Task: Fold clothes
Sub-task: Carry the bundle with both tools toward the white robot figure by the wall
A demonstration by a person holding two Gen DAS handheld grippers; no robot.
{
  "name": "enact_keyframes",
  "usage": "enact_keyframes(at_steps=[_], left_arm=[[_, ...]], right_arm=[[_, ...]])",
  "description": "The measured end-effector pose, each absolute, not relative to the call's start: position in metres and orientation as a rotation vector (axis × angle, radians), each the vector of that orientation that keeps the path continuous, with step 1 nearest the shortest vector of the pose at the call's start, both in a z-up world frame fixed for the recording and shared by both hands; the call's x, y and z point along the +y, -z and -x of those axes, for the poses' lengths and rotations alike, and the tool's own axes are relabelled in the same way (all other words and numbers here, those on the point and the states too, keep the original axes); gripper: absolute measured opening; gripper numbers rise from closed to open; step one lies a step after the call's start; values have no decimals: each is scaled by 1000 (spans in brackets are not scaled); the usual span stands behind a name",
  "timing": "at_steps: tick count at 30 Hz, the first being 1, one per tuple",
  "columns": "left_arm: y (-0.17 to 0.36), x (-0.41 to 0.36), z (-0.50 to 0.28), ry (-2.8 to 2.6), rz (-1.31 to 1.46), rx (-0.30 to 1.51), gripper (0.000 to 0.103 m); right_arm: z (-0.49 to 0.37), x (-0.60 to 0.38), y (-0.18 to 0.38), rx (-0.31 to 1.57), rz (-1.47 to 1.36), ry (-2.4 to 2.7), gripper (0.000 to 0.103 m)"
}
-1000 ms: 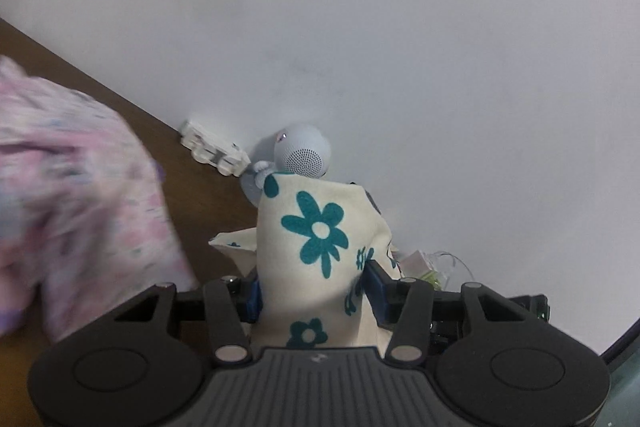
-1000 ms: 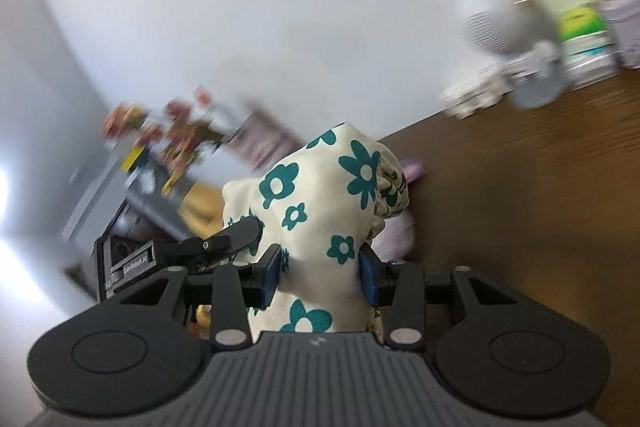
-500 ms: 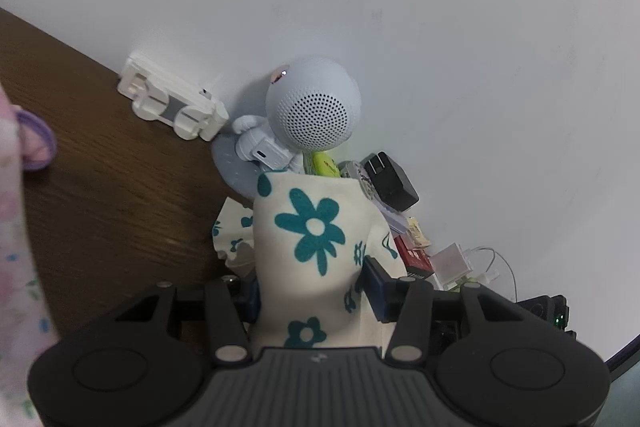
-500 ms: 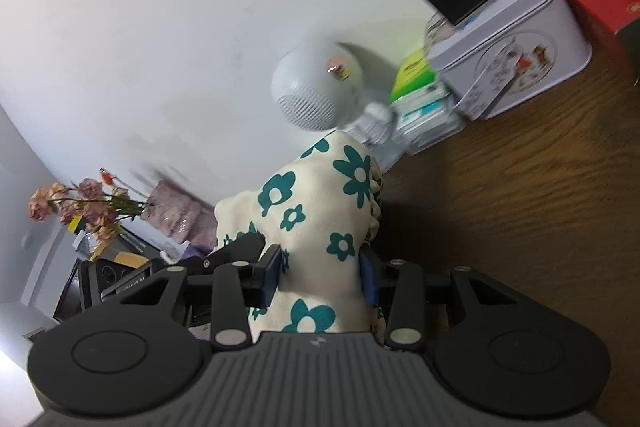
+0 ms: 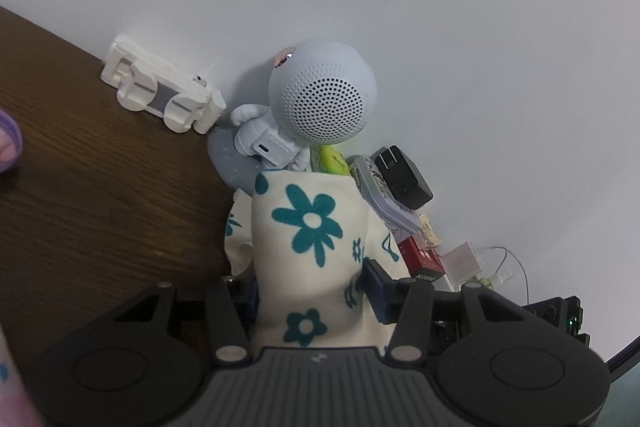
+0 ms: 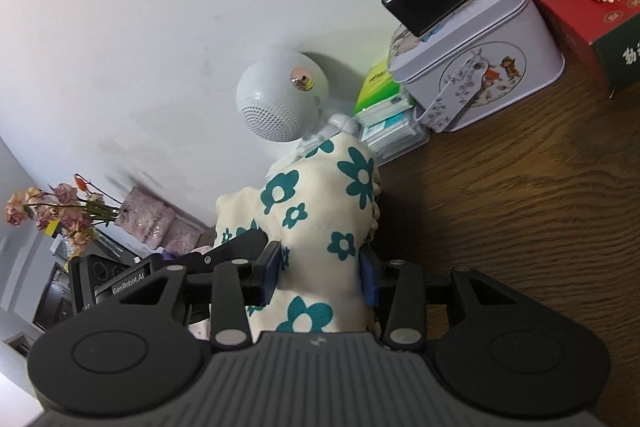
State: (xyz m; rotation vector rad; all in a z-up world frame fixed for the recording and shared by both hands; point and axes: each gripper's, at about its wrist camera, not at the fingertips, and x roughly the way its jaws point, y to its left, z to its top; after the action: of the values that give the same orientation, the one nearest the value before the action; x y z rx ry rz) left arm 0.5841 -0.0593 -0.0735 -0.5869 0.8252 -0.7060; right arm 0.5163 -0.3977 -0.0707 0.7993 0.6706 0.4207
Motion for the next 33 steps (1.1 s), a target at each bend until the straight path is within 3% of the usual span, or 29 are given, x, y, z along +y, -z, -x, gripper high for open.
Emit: enact_keyframes(at_steps=[2, 5, 6, 11, 13, 16, 17, 19, 20, 21, 33], left_arm=[[76, -62, -586, 705, 576, 822, 49], [77, -63, -585, 695, 569, 816, 59], [77, -61, -585, 685, 575, 818, 67], [58, -54, -573, 623, 539, 733, 81], [47, -51, -566, 597, 514, 684, 83], [32, -46, -556, 557, 476, 612, 83], [27, -45, -553, 544, 463, 588, 82], [18, -46, -546, 526, 421, 545, 74], [15, -52, -543, 530, 373, 538, 58], [13, -58, -540, 535, 331, 535, 50], [38, -96, -539, 464, 84, 604, 44]], right_arm=[[-516, -398, 71, 668, -790, -407, 40], [-515, -397, 71, 667, -779, -402, 42], [-515, -397, 70, 666, -777, -403, 45], [-508, -397, 59, 639, -739, -388, 61], [-502, -402, 50, 597, -727, -372, 71], [-490, -407, 35, 515, -702, -355, 71], [-486, -407, 29, 484, -687, -354, 70], [-482, -399, 17, 426, -628, -369, 59], [-483, -392, 13, 422, -596, -375, 42], [-485, -385, 9, 418, -565, -382, 31], [-517, -327, 21, 578, -337, -271, 20]])
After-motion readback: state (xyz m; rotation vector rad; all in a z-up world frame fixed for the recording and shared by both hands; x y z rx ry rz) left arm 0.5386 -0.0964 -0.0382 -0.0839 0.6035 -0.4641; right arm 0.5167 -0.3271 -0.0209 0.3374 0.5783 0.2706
